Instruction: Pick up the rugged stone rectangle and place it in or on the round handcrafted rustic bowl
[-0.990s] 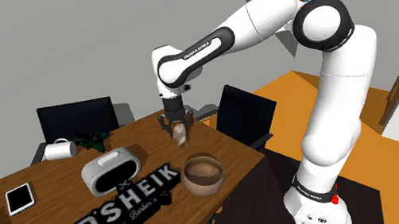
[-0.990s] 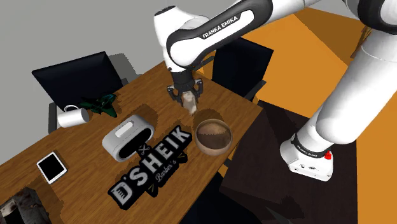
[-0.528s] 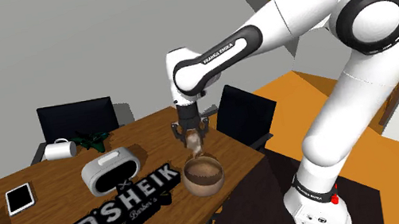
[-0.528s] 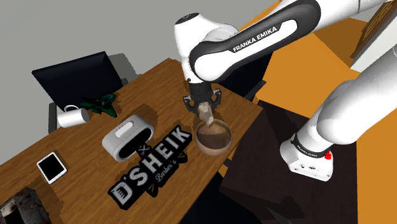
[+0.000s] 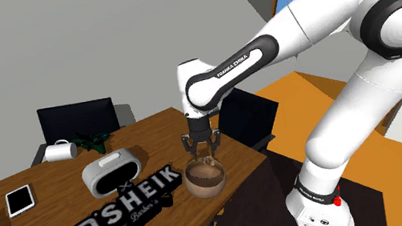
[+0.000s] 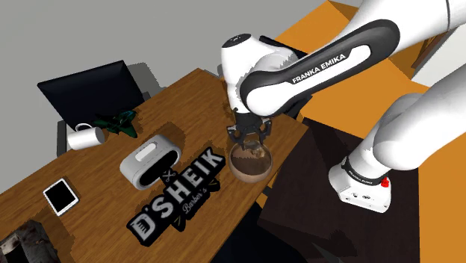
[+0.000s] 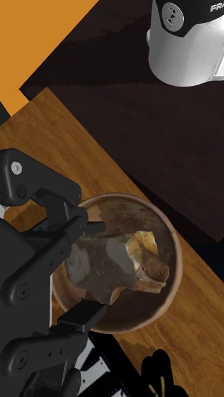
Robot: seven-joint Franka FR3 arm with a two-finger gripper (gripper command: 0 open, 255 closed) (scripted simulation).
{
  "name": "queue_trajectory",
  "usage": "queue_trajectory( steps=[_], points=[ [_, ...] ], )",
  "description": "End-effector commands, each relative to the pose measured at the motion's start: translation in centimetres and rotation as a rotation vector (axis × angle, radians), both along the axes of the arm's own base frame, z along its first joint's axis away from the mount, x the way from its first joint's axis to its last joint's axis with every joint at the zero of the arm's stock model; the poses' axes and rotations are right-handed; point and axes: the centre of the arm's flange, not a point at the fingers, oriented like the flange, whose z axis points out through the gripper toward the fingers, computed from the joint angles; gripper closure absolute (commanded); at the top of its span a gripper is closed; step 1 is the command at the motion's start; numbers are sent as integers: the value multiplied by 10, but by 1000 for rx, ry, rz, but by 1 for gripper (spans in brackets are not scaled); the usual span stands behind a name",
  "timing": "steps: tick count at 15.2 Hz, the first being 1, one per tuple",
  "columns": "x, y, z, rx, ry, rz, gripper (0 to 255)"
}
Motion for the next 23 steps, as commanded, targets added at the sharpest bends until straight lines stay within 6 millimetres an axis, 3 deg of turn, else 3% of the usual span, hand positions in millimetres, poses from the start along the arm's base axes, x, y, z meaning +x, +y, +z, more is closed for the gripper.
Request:
queue_trajectory(
  steps=[1, 10, 18, 19, 23],
  points=[
    [0, 1, -11, 0, -1, 0, 255],
    [0, 1, -57, 0, -1, 0, 255],
    [0, 1, -57, 0, -1, 0, 255],
    [0, 1, -57, 0, -1, 0, 0],
    [0, 1, -57, 0, -1, 0, 0]
  ],
)
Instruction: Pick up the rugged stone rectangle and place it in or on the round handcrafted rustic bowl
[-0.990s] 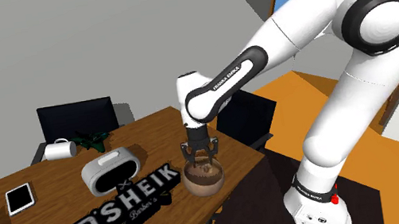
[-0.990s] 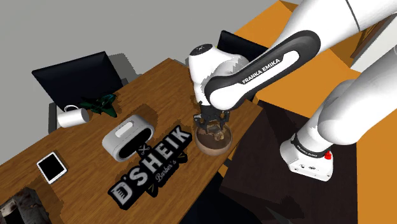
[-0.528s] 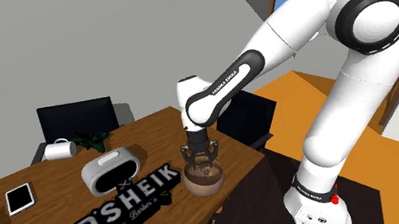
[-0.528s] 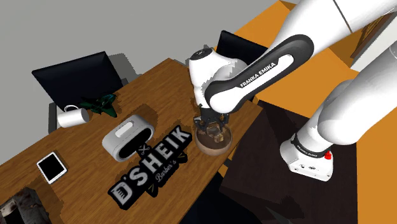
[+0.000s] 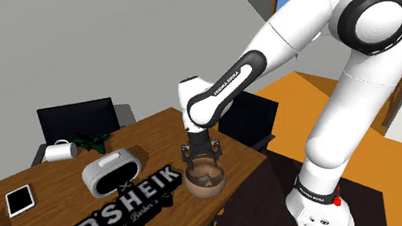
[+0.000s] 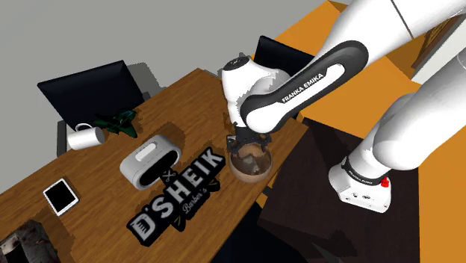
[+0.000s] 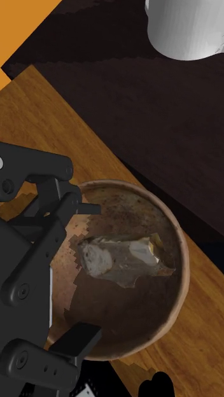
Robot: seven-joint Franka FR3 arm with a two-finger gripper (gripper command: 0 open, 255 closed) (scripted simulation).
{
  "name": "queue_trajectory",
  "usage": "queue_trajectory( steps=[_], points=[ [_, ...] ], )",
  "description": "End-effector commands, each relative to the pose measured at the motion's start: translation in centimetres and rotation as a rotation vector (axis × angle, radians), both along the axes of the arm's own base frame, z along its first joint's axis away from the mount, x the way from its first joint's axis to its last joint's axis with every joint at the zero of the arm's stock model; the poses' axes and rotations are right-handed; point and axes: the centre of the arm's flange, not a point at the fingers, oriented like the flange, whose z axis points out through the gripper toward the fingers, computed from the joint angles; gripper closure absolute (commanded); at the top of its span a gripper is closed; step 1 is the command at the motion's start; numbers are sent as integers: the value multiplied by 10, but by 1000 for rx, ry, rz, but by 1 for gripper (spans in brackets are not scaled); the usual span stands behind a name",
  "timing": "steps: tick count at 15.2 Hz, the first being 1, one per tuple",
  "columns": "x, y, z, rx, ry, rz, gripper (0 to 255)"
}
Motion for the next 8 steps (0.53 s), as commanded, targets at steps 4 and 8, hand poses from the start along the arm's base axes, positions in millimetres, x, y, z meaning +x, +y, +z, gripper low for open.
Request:
queue_trajectory(
  steps=[4, 8],
  points=[
    [9, -3, 38, 0, 0, 0, 0],
    [12, -3, 49, 0, 0, 0, 0]
  ],
)
